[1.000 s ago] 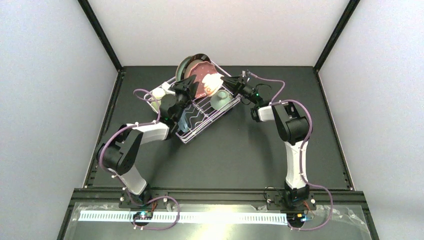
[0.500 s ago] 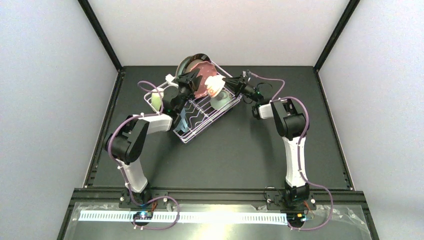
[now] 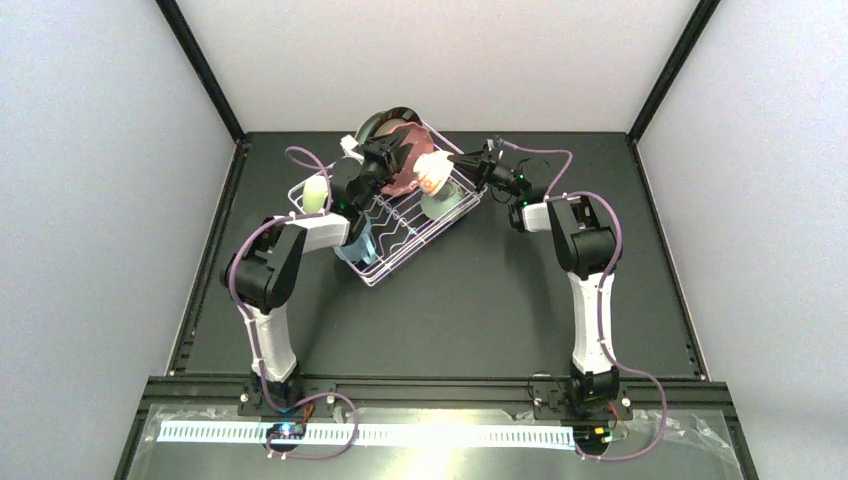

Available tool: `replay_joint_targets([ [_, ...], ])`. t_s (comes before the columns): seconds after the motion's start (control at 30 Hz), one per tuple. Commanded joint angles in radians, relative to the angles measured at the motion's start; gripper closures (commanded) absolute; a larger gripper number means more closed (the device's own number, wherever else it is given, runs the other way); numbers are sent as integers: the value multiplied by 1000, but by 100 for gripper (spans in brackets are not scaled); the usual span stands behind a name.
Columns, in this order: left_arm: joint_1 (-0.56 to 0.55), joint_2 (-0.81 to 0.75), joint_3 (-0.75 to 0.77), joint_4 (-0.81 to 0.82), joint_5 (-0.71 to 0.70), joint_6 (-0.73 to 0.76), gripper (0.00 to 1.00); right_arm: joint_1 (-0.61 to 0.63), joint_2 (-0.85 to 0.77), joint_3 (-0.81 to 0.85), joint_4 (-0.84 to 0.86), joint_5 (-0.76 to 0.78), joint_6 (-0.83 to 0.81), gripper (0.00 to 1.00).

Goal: Load the mixed dishes into the dish rack
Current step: Turn the bowl upside down.

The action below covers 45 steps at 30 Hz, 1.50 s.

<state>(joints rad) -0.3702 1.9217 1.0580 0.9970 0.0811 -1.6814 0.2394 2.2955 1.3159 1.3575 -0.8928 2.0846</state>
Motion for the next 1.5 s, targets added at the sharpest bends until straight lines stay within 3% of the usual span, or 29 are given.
replay_joint_targets([
  [0.0,11,41,76,-67,75,42,1,-10,17,34,5,-29,-24,100],
  [0.23,22,78,146,-156,148,67,1,-11,21,36,-42,-46,-59,100],
  [0.53,24,84,243,-411,239,193,3,-12,12,34,-136,-56,-129,100],
  [0.97,29,36,301,-685,221,336,4,-12,-4,70,-254,-62,-205,100],
  [1.47,37,17,319,-771,238,388,4,-11,-28,108,-408,-61,-303,100],
])
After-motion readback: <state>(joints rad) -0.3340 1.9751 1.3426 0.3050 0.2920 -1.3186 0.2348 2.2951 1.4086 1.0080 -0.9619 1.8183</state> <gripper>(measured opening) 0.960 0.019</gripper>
